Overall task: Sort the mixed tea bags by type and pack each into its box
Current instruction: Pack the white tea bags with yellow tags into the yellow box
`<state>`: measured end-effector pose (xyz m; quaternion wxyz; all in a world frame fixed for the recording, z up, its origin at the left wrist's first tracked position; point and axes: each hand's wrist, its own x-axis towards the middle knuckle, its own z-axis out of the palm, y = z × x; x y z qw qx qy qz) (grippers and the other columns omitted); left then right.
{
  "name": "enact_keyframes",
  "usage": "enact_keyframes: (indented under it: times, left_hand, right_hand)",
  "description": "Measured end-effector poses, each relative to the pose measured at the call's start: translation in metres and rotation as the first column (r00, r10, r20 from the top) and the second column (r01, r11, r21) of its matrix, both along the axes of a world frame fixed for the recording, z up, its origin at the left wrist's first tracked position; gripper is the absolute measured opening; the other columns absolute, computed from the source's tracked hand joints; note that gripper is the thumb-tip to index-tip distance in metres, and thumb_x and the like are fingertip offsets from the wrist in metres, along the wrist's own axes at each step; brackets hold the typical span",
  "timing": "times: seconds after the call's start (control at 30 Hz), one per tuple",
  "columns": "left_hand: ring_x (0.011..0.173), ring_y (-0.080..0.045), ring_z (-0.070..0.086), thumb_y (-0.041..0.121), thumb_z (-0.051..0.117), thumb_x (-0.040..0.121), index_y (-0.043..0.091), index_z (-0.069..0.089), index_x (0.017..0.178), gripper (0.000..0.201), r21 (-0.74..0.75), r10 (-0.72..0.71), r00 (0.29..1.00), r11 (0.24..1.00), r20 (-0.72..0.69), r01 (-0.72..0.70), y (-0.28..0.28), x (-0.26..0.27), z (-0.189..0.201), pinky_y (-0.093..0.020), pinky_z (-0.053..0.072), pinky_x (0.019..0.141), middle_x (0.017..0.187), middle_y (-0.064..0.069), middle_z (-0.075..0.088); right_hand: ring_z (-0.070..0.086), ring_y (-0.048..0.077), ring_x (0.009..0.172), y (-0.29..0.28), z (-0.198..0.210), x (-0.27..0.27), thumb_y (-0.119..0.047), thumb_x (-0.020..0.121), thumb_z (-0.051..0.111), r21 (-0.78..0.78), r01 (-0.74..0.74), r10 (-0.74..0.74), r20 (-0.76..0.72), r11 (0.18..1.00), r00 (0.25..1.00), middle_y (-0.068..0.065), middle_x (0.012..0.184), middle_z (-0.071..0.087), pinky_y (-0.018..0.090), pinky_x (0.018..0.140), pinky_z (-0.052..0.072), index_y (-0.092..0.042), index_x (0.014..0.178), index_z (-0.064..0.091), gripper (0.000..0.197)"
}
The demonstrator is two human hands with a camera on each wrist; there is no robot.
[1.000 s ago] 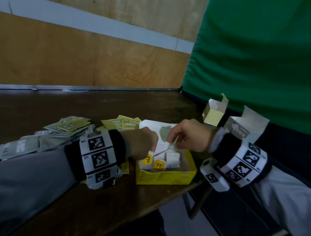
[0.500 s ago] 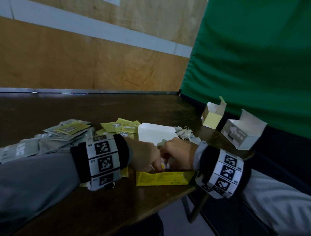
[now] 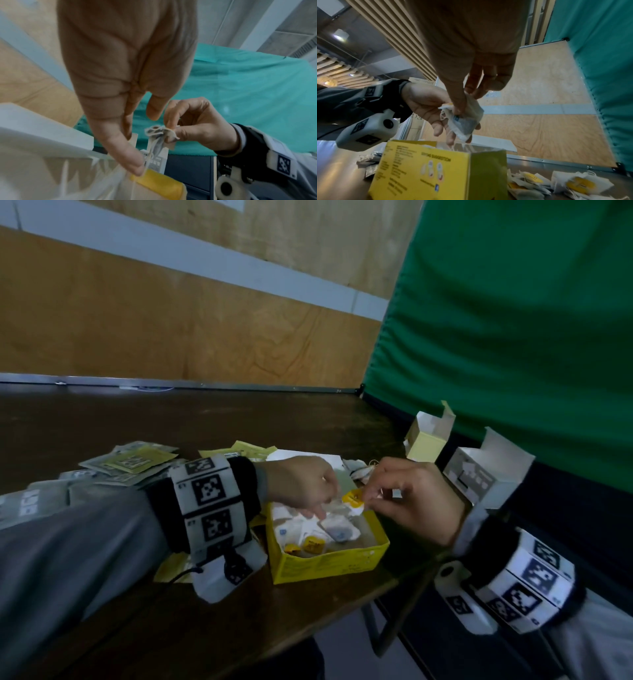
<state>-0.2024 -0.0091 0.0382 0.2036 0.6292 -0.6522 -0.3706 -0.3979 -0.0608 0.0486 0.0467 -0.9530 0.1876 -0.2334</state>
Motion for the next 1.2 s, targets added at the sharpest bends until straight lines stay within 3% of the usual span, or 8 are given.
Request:
enact_keyframes:
  times: [0.23, 0.3, 0.47, 0.57, 0.8, 0.9, 1.0, 1.2]
  left_hand:
    - [0.077, -0.011, 0.071, 0.015, 0.056, 0.095, 0.002, 0.061, 0.099, 0.014, 0.045, 0.000, 0.966, 0.999, -0.257, 0.012, 0.006, -0.012, 0.005, -0.015, 0.053, 0.056, 0.090, -0.018, 0.071]
    - [0.069, -0.010, 0.070, 0.013, 0.064, 0.090, 0.007, 0.061, 0.097, 0.009, -0.024, 0.025, 0.975, 0.999, -0.221, -0.031, 0.006, -0.008, 0.005, -0.013, 0.048, 0.050, 0.092, -0.018, 0.072]
    - [0.077, -0.014, 0.072, 0.015, 0.073, 0.082, 0.012, 0.070, 0.093, 0.011, -0.103, 0.040, 0.997, 0.994, -0.073, -0.048, 0.005, 0.010, 0.011, -0.037, 0.056, 0.077, 0.088, -0.011, 0.075]
    - [0.070, -0.003, 0.068, 0.013, 0.072, 0.083, 0.015, 0.072, 0.093, 0.011, -0.086, -0.064, 0.998, 0.994, -0.008, 0.063, 0.009, 0.017, 0.020, -0.021, 0.053, 0.065, 0.085, -0.002, 0.075]
    - [0.091, -0.002, 0.062, 0.004, 0.063, 0.086, 0.018, 0.074, 0.105, 0.026, 0.115, -0.369, 0.878, 0.929, 0.304, 0.351, 0.012, 0.008, 0.017, -0.021, 0.048, 0.085, 0.092, 0.010, 0.071]
    - [0.098, -0.007, 0.065, 0.006, 0.066, 0.083, 0.018, 0.074, 0.106, 0.026, 0.083, -0.342, 0.844, 0.937, 0.413, 0.340, 0.011, 0.003, 0.008, -0.027, 0.052, 0.092, 0.103, 0.003, 0.073]
    - [0.088, -0.002, 0.065, 0.021, 0.077, 0.078, 0.017, 0.072, 0.106, 0.029, -0.161, -0.165, 0.906, 0.957, 0.390, 0.243, 0.010, 0.001, 0.005, -0.017, 0.052, 0.079, 0.103, 0.004, 0.072]
    - [0.068, 0.010, 0.062, 0.034, 0.088, 0.061, 0.015, 0.071, 0.096, 0.044, -0.309, -0.055, 0.990, 0.946, 0.132, 0.094, 0.016, -0.004, 0.008, -0.008, 0.051, 0.066, 0.081, 0.008, 0.071]
  right_hand:
    - [0.055, 0.004, 0.074, 0.005, -0.006, -0.001, -0.012, 0.070, 0.081, -0.081, -0.001, 0.003, 0.019, 0.997, 1.000, -0.010, 0.077, 0.061, 0.011, 0.066, 0.042, -0.022, 0.077, 0.070, 0.016]
    - [0.056, 0.003, 0.073, 0.006, -0.008, 0.000, -0.011, 0.068, 0.081, -0.007, 0.010, -0.010, 0.025, 1.000, 1.000, -0.013, 0.077, 0.058, 0.005, 0.067, 0.040, -0.020, 0.078, 0.070, 0.017]
    - [0.059, 0.002, 0.066, 0.002, -0.014, 0.000, -0.010, 0.068, 0.082, 0.197, 0.160, -0.168, 0.027, 0.967, 0.985, -0.014, 0.070, 0.061, 0.014, 0.065, 0.049, -0.020, 0.085, 0.071, 0.023]
    - [0.062, 0.004, 0.064, -0.002, -0.013, -0.001, -0.006, 0.069, 0.081, 0.397, 0.221, -0.257, 0.037, 0.891, 0.966, -0.006, 0.073, 0.066, 0.019, 0.067, 0.054, -0.019, 0.089, 0.069, 0.027]
    - [0.058, -0.004, 0.060, -0.006, -0.009, 0.001, 0.000, 0.070, 0.078, 0.581, 0.237, -0.314, 0.033, 0.779, 0.949, -0.003, 0.072, 0.064, 0.012, 0.064, 0.051, -0.019, 0.083, 0.065, 0.026]
    - [0.058, 0.000, 0.062, -0.005, -0.010, 0.005, -0.004, 0.071, 0.079, 0.532, 0.285, -0.357, 0.034, 0.797, 0.933, -0.005, 0.074, 0.064, 0.016, 0.063, 0.051, -0.023, 0.079, 0.064, 0.026]
    - [0.056, 0.010, 0.065, 0.000, -0.008, 0.014, -0.001, 0.071, 0.074, 0.501, 0.334, -0.391, 0.009, 0.798, 0.920, -0.003, 0.076, 0.063, 0.024, 0.064, 0.052, -0.024, 0.072, 0.062, 0.027]
    - [0.053, 0.010, 0.050, 0.006, -0.004, 0.036, 0.013, 0.080, 0.059, 0.853, 0.125, -0.467, 0.149, 0.506, 0.872, 0.007, 0.069, 0.051, 0.016, 0.042, 0.048, -0.011, 0.076, 0.055, 0.025]
